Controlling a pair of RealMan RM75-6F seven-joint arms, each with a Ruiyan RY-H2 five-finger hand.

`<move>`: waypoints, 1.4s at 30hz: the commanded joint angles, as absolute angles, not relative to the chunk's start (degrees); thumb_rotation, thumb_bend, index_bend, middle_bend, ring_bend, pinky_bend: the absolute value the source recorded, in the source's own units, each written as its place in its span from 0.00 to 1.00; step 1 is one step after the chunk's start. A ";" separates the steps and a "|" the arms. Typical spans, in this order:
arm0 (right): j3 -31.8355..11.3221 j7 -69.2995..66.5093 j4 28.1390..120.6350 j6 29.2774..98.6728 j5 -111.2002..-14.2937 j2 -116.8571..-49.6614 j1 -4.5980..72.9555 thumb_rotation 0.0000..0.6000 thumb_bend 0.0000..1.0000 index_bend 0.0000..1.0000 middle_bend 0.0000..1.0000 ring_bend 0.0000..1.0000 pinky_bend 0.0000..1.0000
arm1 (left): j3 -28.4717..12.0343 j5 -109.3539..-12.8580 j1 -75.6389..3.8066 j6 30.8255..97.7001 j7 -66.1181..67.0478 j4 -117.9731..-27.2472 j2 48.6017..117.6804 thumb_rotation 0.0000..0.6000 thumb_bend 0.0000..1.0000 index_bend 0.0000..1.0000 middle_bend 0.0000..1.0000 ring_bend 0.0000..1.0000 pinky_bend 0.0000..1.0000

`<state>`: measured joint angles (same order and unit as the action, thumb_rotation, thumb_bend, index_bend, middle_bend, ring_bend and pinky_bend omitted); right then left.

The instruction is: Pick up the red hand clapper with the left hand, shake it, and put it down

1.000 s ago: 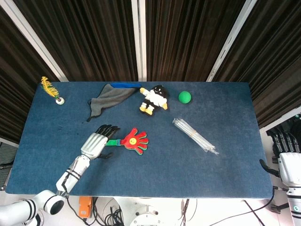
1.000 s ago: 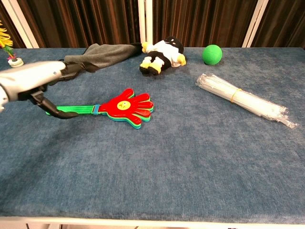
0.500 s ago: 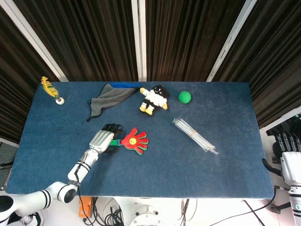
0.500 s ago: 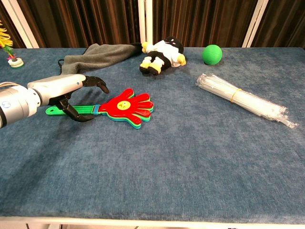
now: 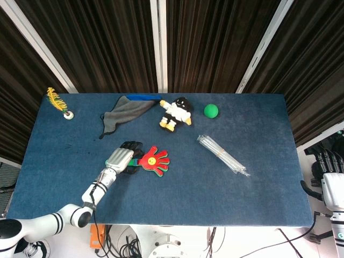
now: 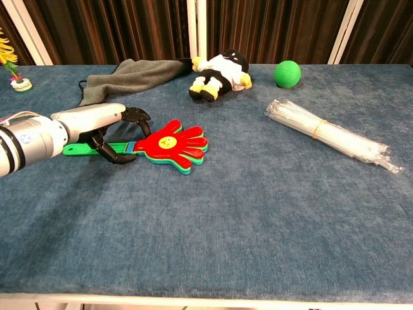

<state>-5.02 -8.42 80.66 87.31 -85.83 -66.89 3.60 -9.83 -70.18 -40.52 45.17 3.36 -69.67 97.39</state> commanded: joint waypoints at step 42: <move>-4.82 -8.44 81.08 86.34 -85.88 -66.56 3.90 1.00 0.17 0.00 0.00 0.00 0.00 | -8.50 -76.05 -39.07 56.02 0.08 -67.11 98.04 1.00 0.21 0.31 0.97 0.97 1.00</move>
